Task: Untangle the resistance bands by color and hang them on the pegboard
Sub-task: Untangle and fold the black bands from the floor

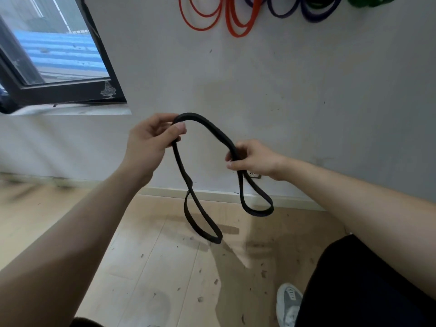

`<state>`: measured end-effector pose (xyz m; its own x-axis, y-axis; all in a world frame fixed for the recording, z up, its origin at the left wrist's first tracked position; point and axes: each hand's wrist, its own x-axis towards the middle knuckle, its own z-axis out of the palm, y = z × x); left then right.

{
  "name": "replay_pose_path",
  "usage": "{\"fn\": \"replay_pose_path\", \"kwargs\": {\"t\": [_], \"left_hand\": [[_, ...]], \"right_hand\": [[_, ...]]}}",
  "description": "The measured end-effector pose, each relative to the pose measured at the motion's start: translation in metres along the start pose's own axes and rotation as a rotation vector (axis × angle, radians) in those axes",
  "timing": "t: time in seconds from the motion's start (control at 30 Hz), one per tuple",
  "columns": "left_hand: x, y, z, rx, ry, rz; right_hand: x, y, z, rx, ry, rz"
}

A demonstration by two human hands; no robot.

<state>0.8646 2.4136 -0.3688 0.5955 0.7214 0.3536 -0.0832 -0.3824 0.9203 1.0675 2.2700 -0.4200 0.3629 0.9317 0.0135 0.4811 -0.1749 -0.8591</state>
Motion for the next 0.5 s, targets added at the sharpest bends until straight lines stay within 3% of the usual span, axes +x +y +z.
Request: {"fn": "replay_pose_path", "kwargs": {"t": [0.27, 0.5], "left_hand": [[-0.001, -0.001, 0.018, 0.254, -0.171, 0.153], [-0.004, -0.005, 0.007, 0.377, -0.229, 0.125]], "right_hand": [[0.007, -0.030, 0.012, 0.273, 0.107, -0.195], [0.006, -0.048, 0.019, 0.239, 0.184, -0.283]]}}
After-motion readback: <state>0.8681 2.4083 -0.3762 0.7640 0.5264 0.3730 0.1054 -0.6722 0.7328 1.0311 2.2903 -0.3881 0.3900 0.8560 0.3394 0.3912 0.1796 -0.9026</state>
